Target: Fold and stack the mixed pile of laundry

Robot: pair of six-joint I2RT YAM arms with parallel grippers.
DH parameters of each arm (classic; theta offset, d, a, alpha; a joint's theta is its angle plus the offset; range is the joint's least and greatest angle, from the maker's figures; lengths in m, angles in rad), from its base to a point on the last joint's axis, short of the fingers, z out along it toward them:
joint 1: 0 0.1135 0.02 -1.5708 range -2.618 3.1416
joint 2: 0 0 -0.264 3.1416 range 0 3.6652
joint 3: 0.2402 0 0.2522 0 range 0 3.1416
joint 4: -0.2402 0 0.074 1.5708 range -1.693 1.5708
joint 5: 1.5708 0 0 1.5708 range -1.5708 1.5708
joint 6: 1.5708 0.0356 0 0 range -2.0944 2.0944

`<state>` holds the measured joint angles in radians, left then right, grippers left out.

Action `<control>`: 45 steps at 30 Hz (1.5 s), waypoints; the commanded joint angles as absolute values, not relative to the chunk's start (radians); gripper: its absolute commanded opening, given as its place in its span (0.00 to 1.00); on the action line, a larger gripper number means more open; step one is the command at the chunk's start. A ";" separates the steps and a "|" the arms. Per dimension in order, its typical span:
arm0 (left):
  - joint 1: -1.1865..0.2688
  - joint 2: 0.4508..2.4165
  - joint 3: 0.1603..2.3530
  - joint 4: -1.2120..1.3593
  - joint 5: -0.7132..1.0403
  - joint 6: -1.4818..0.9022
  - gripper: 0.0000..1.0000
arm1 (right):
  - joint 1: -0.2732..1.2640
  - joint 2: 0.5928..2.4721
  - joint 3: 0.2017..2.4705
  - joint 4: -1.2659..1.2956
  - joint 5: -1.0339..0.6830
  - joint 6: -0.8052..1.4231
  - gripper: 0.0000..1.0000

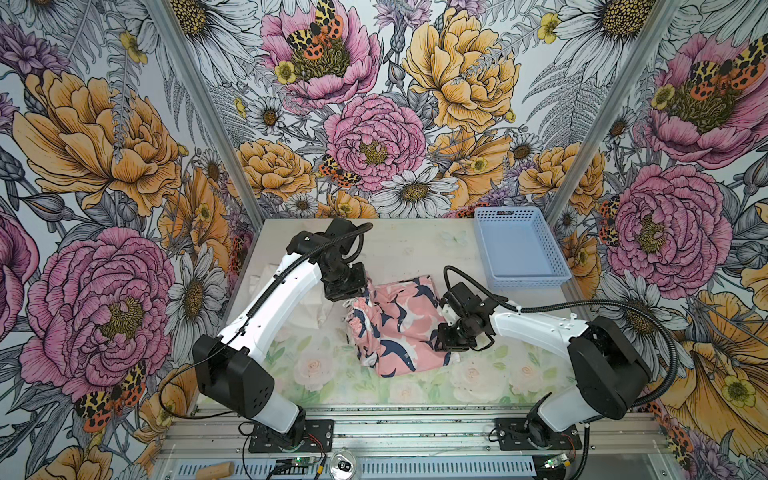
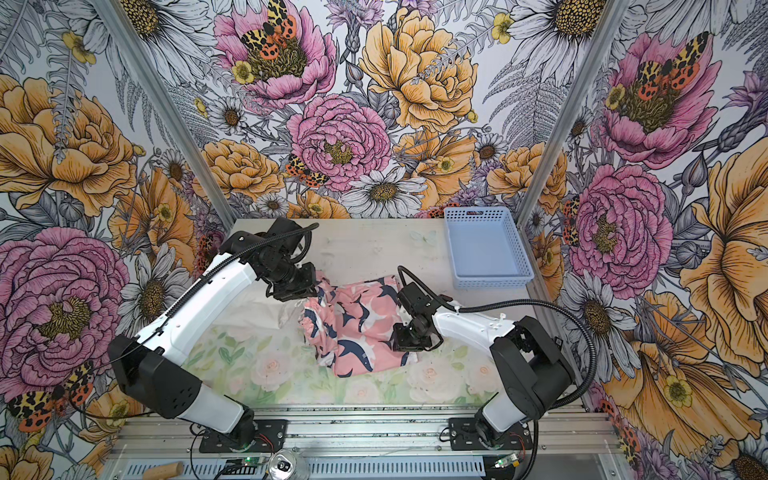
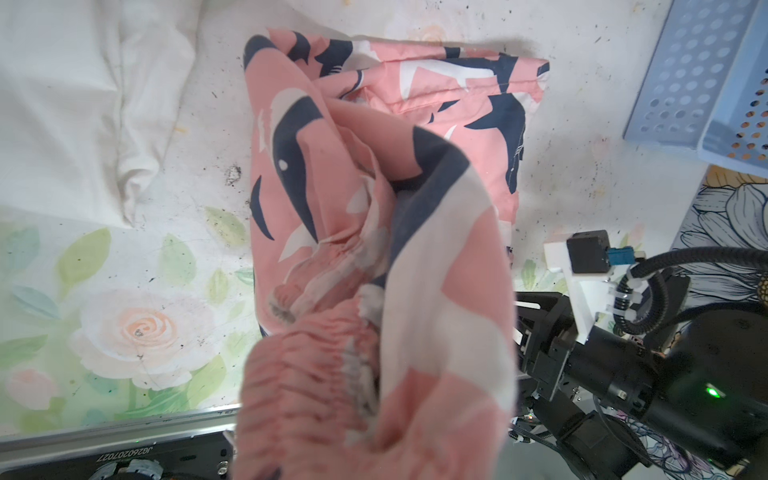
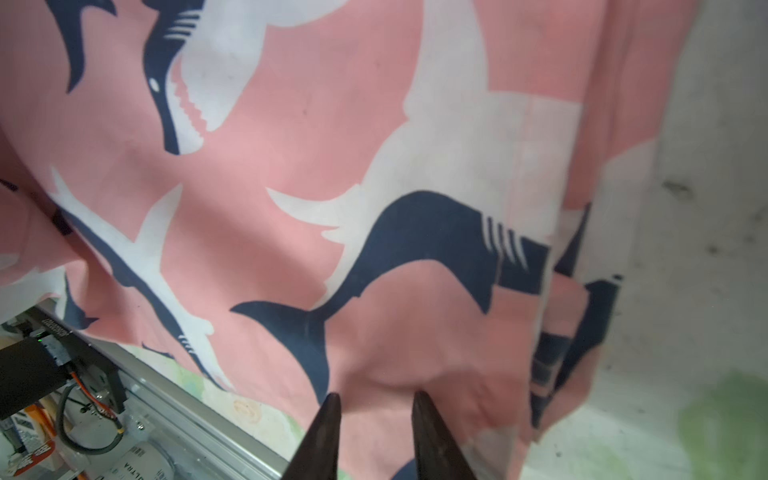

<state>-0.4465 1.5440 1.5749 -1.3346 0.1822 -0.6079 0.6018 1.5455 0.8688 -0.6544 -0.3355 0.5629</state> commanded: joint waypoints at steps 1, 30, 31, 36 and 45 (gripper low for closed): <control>-0.476 1.562 1.603 -1.269 0.196 -0.694 0.00 | 0.580 1.576 0.854 -0.615 -0.263 0.513 0.32; -0.756 2.072 1.977 -1.181 0.179 -0.826 0.10 | 0.532 1.529 0.734 -0.453 -0.300 0.563 0.31; -0.758 2.081 1.980 -1.180 0.180 -0.828 0.23 | 0.524 1.497 0.731 -0.468 -0.301 0.570 0.32; -0.758 2.100 2.029 -1.181 0.182 -0.821 0.66 | 0.478 1.322 0.742 -0.620 -0.250 0.588 0.37; -0.714 1.945 1.955 -1.167 0.121 -0.803 0.80 | 0.457 1.236 0.887 -0.754 -0.252 0.567 0.42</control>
